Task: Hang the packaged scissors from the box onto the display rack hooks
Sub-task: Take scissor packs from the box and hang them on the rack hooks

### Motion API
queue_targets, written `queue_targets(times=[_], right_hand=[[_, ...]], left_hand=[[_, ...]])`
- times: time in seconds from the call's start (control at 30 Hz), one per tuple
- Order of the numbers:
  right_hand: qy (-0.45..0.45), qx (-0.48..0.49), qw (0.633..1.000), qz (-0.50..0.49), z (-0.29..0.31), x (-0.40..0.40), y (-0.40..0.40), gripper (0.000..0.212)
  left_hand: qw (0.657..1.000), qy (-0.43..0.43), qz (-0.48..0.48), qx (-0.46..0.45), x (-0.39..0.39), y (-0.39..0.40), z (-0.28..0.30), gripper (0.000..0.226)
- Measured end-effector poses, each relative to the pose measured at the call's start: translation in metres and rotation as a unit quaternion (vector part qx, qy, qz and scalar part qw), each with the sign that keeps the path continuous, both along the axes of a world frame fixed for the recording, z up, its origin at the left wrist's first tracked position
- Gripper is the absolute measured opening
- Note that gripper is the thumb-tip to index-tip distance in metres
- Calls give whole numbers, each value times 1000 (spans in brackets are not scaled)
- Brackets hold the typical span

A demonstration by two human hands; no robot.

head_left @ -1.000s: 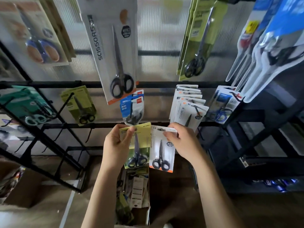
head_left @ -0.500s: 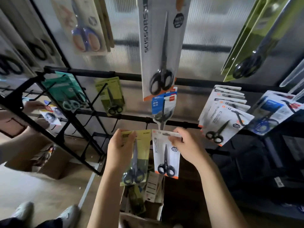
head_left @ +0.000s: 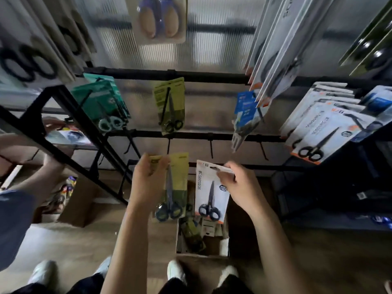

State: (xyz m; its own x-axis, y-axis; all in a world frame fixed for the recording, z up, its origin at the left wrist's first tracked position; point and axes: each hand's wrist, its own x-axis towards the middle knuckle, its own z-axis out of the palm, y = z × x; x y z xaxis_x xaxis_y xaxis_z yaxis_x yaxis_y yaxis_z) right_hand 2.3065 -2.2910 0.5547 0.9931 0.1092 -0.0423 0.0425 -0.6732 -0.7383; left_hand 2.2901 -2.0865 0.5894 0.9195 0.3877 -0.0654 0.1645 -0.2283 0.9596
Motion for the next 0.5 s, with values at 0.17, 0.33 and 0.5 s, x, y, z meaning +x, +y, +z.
queue_targets(times=[0.17, 0.33, 0.5], right_hand=[[-4, -26, 1000, -6, 10, 6, -10, 10], [-12, -20, 1000, -19, 14, 18, -28, 9], [-2, -16, 1000, -18, 12, 22, -32, 11]], left_hand=[[999, -46, -13, 22, 12, 3, 18, 10], [994, -91, 20, 66, 28, 4, 34, 6], [992, -91, 48, 76, 35, 3, 30, 5]])
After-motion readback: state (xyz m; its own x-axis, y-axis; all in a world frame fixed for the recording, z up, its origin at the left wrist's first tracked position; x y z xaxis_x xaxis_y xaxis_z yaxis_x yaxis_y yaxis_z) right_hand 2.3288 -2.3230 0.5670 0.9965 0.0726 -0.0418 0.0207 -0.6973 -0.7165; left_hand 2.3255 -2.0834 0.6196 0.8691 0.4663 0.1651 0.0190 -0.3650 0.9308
